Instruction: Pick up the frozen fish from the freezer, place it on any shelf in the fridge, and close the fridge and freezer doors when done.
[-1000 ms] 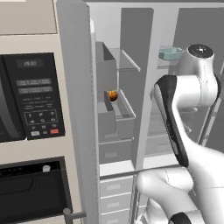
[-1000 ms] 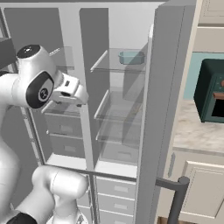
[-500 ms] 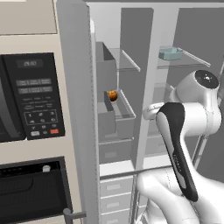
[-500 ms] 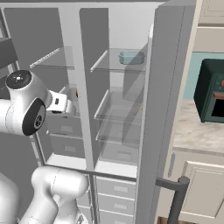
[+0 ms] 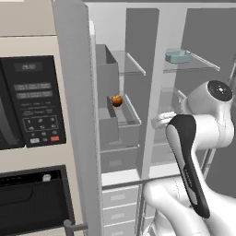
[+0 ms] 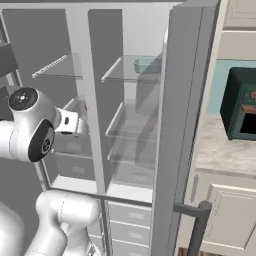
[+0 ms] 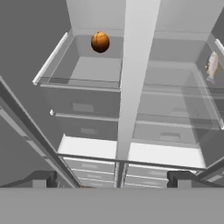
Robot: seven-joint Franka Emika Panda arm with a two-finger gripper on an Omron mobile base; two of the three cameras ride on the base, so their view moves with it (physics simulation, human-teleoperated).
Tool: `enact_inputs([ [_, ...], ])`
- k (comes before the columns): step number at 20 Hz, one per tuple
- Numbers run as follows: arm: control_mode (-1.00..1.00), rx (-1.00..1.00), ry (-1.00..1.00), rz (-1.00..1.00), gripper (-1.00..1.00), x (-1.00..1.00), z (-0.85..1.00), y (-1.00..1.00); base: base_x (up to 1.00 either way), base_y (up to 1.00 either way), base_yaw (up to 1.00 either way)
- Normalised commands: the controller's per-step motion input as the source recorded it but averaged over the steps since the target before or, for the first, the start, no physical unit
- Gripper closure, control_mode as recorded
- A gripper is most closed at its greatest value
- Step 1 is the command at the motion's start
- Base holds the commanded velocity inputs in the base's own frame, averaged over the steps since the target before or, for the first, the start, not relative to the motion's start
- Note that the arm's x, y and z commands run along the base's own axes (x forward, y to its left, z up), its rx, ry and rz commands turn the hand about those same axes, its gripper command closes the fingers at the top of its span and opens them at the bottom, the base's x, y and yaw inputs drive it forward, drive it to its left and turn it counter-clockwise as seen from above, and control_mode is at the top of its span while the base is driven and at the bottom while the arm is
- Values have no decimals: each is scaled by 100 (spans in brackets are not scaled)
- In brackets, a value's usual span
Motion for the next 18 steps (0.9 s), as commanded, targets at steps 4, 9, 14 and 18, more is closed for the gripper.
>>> enact_inputs([
  [4, 100, 0, 0, 0, -100, 0, 0, 0, 0, -31, 0],
  [9, 100, 0, 0, 0, -100, 0, 0, 0, -32, -4, 0],
  [14, 100, 0, 0, 0, -100, 0, 0, 0, -62, 0, 0],
  [18, 100, 0, 0, 0, -100, 0, 0, 0, -57, 0, 0],
])
